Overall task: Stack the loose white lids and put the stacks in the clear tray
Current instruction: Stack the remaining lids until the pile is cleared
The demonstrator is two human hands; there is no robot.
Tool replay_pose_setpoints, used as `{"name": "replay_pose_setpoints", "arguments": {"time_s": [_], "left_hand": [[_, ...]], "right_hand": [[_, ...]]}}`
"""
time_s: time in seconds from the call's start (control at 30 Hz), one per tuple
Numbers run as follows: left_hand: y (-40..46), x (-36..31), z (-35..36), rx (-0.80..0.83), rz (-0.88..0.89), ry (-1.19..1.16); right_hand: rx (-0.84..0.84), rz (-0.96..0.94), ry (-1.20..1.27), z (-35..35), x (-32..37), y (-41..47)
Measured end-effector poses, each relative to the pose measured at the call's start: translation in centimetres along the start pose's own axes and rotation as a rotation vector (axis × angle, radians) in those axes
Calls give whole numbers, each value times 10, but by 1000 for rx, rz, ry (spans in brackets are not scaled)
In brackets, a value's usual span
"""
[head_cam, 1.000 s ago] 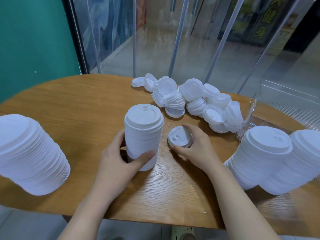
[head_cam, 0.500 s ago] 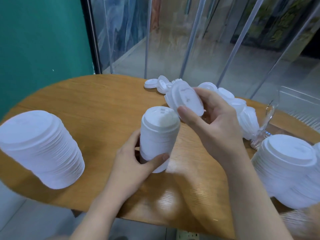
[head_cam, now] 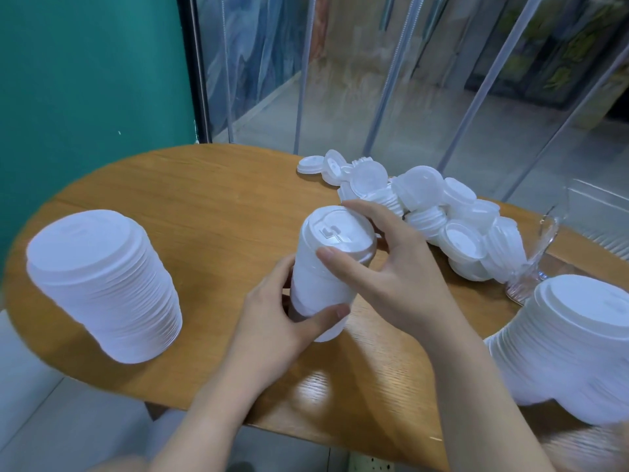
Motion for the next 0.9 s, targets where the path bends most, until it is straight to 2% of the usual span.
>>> {"name": "replay_pose_setpoints", "arguments": {"time_s": [0.9], "left_hand": [[1, -2, 1, -4, 20, 7]], "right_hand": [[53, 140, 228, 9, -19, 1]]}}
Point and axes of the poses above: each hand's wrist, its own y-axis towards the middle knuckle, its own z-axis out of the palm, x = y × z, the point moved 10 cm from there along y, towards the middle knuckle, and after that the axes turned 15 degrees about z, right-handed, at the moved point
